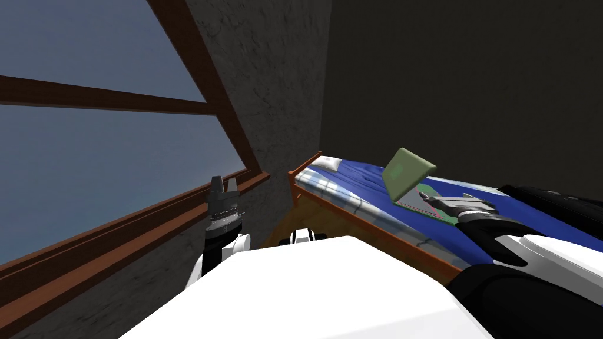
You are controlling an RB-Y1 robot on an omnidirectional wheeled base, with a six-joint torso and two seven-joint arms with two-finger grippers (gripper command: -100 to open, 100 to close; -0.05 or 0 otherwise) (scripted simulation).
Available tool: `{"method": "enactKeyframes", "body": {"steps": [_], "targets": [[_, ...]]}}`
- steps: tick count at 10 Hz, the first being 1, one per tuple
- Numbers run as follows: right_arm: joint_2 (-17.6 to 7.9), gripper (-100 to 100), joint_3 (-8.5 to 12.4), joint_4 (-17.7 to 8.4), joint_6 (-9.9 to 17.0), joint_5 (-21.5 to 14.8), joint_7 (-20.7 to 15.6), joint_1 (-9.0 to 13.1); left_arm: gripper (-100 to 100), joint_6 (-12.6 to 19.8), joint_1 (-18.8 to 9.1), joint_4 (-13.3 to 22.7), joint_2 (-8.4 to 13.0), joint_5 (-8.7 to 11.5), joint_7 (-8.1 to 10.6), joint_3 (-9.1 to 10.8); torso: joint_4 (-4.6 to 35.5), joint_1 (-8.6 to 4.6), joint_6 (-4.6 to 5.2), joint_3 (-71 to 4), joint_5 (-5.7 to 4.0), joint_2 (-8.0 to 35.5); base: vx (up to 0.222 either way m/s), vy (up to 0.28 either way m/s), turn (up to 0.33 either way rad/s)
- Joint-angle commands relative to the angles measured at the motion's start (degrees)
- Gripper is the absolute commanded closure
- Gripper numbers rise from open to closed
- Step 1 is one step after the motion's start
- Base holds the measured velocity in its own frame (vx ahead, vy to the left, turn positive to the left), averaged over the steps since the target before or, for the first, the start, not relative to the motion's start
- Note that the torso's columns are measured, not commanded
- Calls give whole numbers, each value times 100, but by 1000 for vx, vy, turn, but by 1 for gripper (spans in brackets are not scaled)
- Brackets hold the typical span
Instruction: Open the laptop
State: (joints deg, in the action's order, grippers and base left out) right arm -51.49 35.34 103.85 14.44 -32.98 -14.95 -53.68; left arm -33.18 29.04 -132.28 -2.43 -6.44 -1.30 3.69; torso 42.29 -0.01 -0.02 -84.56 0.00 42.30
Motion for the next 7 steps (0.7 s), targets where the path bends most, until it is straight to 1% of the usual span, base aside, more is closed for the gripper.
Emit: {"method": "enactKeyframes", "body": {"steps": [1, 3, 5, 6, 7], "targets": [[-309, -100, 265, -184, 282, -184, -122, -162, 0, 0, 0, 0, 0, 0, 0, 0, -1, 0, 3, -2, 0, -3, 34, 26, 192], [-508, -100, 416, -297, 450, -287, -191, -253, 0, 0, 1, 0, 0, 0, 0, 0, -2, 2, 1, -4, 0, -6, 35, 24, 163], [-716, -100, 562, -394, 609, -387, -258, -343, 0, 0, 1, 0, 0, 0, 0, 1, 1, -1, 4, 2, 0, 4, 21, 19, 107], [-636, -100, 527, -346, 547, -348, -228, -333, 0, 0, 0, 0, 0, 0, 0, 0, 1, 0, 2, 2, -1, 2, 11, 8, 30], [-720, -100, 592, -376, 550, -292, -217, -394, 0, 0, 1, 0, 0, 0, 0, 1, 1, -3, 7, 4, -2, 5, 66, -75, -11]]}}
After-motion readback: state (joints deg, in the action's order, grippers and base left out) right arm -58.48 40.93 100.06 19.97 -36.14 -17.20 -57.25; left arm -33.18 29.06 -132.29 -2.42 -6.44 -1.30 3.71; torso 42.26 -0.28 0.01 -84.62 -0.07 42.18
